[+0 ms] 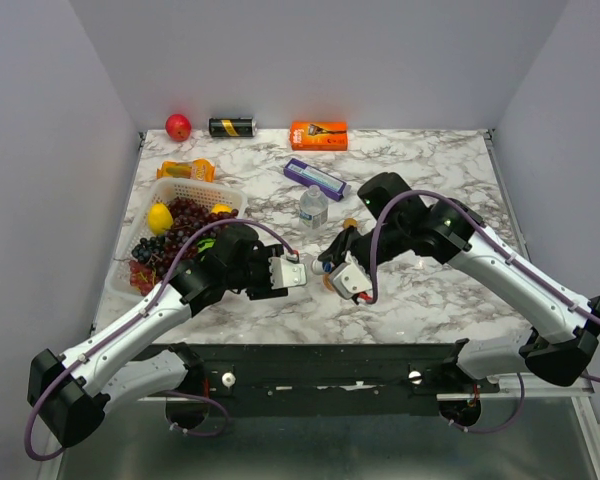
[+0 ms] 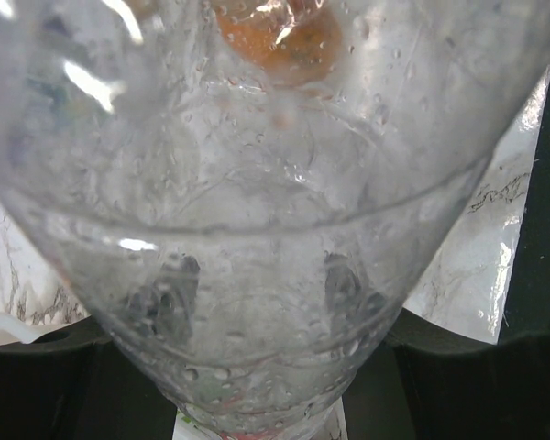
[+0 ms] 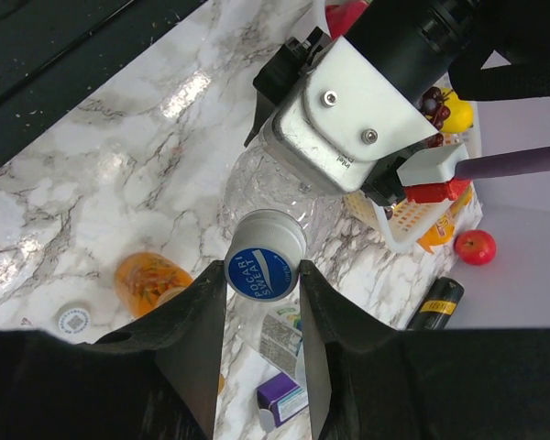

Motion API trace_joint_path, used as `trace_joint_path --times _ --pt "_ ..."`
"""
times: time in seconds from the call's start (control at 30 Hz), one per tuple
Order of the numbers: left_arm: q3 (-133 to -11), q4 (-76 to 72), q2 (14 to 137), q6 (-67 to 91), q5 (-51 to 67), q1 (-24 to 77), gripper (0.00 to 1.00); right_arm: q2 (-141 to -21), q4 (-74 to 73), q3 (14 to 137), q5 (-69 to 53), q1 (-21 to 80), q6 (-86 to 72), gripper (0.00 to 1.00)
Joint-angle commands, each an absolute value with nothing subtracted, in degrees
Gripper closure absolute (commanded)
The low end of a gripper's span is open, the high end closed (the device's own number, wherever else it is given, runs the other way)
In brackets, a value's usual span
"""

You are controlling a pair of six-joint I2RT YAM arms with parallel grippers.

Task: Screw on the bottle caps

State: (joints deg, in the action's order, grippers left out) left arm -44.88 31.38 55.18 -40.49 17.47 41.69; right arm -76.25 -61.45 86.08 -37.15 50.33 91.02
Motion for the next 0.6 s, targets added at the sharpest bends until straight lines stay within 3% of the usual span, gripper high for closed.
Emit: trace_joint_path --times 0.0,0.13,0.33,0.43,0.53,0.57 --pt "-45.9 28.5 55.0 -38.1 18.8 41.5 1.0 -76.6 -59.3 86.7 -40.9 51.3 89.1 0.6" --pt "-45.6 27.7 55.1 -36.7 19.6 41.3 1.0 -76.2 -55.2 85.2 -41.7 51.3 85.6 0.54" --pt "-45.4 27.6 55.1 -36.2 19.9 41.2 1.0 -74.9 -51.9 83.7 -41.9 51.4 82.4 0.56" --pt "-45.4 27.5 55.3 -36.4 19.9 41.2 1.0 -75.1 -52.4 84.0 -42.3 51.4 82.2 0.62" --pt "-45.4 27.2 55.5 -36.0 19.7 41.1 1.0 -74.4 -51.8 83.8 -43.4 51.4 82.1 0.58" --pt "-45.2 27.1 55.5 -35.9 19.6 41.1 1.0 -74.4 -51.5 84.0 -43.5 51.4 80.7 0.7"
